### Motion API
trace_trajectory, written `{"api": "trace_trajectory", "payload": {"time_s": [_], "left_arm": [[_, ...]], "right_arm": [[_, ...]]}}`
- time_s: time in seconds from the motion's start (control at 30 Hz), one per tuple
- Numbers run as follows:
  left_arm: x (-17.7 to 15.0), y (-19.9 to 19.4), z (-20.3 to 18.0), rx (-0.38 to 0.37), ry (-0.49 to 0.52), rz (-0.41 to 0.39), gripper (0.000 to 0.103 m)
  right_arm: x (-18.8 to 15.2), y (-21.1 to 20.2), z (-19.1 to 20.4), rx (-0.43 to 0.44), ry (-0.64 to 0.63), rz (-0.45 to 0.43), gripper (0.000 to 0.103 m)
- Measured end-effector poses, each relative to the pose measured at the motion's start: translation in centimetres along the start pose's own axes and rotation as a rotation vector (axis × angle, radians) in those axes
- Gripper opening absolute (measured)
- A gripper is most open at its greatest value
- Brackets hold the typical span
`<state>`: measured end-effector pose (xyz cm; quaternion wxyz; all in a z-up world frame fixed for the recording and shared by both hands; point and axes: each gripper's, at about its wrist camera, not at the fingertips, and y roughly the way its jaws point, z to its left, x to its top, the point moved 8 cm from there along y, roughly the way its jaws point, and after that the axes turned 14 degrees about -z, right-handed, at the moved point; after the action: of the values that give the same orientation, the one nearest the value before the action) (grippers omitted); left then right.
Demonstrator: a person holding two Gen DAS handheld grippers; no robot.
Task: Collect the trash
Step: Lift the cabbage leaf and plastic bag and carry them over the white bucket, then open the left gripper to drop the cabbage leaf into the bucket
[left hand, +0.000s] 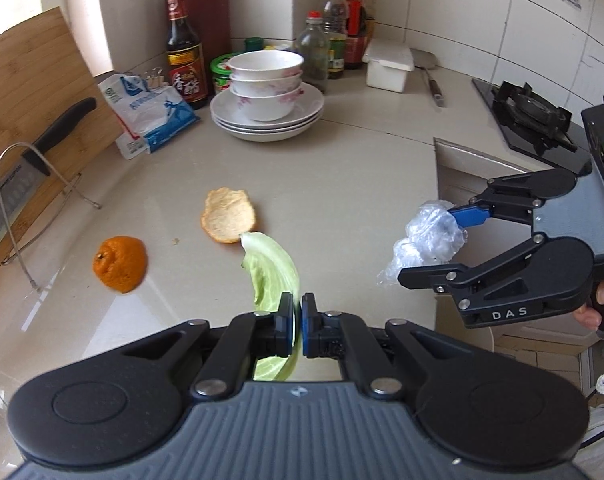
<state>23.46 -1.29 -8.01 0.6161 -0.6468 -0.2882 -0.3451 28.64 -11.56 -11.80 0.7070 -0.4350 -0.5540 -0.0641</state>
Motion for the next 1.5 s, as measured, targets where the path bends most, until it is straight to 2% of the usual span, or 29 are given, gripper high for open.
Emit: {"api": "trace_trajectory", "payload": {"time_s": [0.57, 0.97, 1.13, 1.5], "left_arm": [[1.1, 1.9, -13.9, -0.271, 0.138, 0.006, 0.002], [0.1, 7.3, -23.4, -0.452, 0.213, 0.058, 0.002], [-1.9, 11.5, -26.5, -0.493, 0.219, 0.119, 0.002], [-7.5, 18.6, -31.8, -0.504, 0.251, 0.227, 0.002]], "right_arm": [[-6.6, -10.0, -7.0, -0.234, 0.148, 0.008, 0.067], [-11.5, -16.9, -11.7, -0.412, 0.27, 0.033, 0.067], [-13.6, -19.1, -13.4, -0.47, 0.314, 0.049, 0.067], [-16.7, -21.9, -16.1, -0.542, 0.383, 0.071, 0.067]]}}
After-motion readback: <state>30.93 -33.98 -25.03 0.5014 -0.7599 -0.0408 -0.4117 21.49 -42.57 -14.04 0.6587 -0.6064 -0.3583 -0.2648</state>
